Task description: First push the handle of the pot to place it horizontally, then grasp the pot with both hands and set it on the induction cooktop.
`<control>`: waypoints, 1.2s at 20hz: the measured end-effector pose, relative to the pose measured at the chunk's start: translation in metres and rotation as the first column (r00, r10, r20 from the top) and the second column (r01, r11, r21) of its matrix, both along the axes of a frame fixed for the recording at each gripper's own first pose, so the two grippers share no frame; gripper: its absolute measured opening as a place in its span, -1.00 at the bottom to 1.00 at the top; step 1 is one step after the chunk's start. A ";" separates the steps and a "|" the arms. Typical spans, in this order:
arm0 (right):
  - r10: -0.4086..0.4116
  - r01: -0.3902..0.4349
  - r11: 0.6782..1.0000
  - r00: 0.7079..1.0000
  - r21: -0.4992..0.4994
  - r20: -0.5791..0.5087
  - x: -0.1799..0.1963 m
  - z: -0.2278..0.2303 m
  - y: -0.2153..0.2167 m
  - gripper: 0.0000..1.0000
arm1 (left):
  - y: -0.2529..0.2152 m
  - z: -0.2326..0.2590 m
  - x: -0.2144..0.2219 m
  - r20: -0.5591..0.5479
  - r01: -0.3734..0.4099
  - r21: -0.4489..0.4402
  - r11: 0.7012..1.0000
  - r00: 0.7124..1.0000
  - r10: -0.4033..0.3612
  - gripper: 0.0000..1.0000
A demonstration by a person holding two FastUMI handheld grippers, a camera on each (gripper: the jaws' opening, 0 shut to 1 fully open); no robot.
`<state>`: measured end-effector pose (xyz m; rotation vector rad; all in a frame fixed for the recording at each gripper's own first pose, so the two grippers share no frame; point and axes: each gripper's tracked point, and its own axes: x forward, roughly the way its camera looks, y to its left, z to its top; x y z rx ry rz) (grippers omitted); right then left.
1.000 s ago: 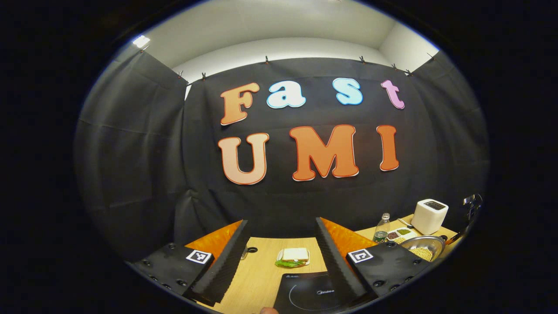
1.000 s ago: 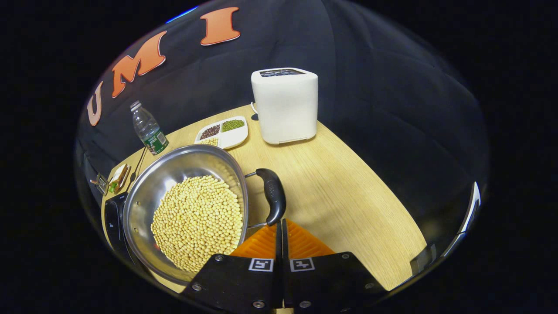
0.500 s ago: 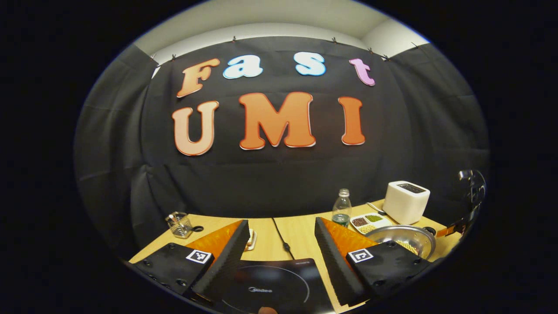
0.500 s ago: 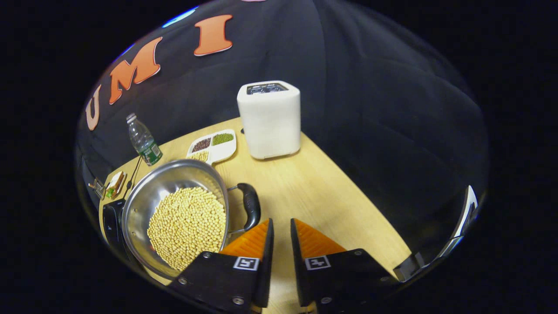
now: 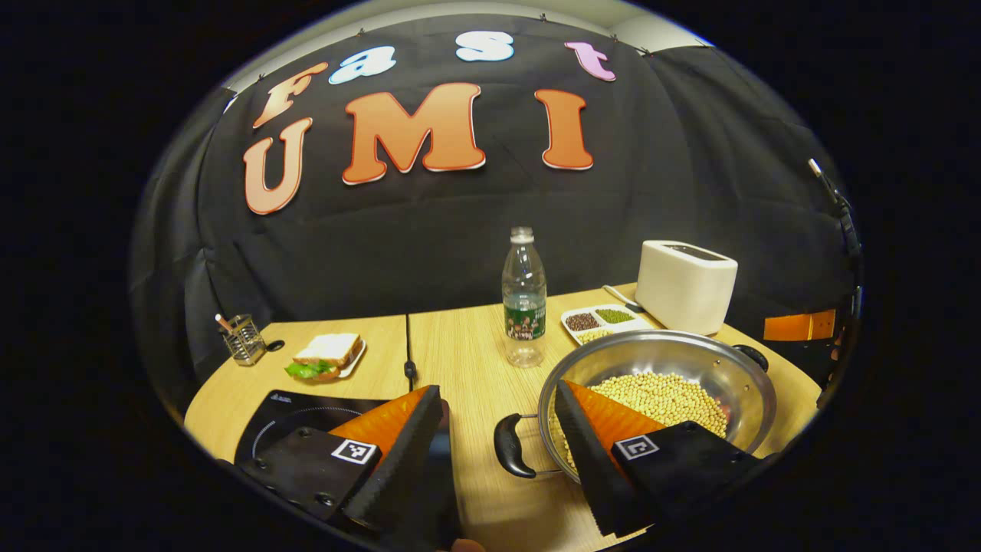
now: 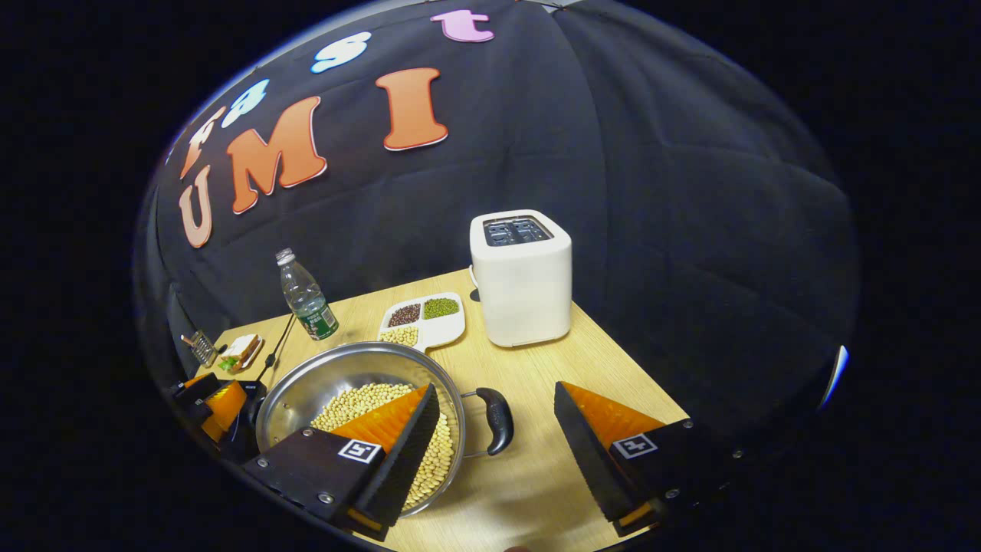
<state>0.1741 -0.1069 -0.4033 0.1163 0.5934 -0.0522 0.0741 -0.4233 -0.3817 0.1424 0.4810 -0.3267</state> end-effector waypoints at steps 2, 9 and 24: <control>0.015 -0.016 0.999 1.000 -0.034 -0.014 0.006 -0.013 0.003 0.89 | -0.005 -0.021 0.000 -0.050 0.001 0.016 1.000 0.999 -0.001 0.98; 0.046 -0.055 0.997 0.991 -0.063 -0.126 0.022 -0.064 0.011 0.89 | -0.026 -0.074 -0.004 -0.262 0.026 -0.017 1.000 0.965 -0.029 0.99; -0.015 0.030 0.997 0.976 0.067 -0.216 0.001 -0.063 0.020 0.07 | -0.033 -0.104 0.004 -0.476 -0.034 -0.061 0.998 0.879 0.001 0.29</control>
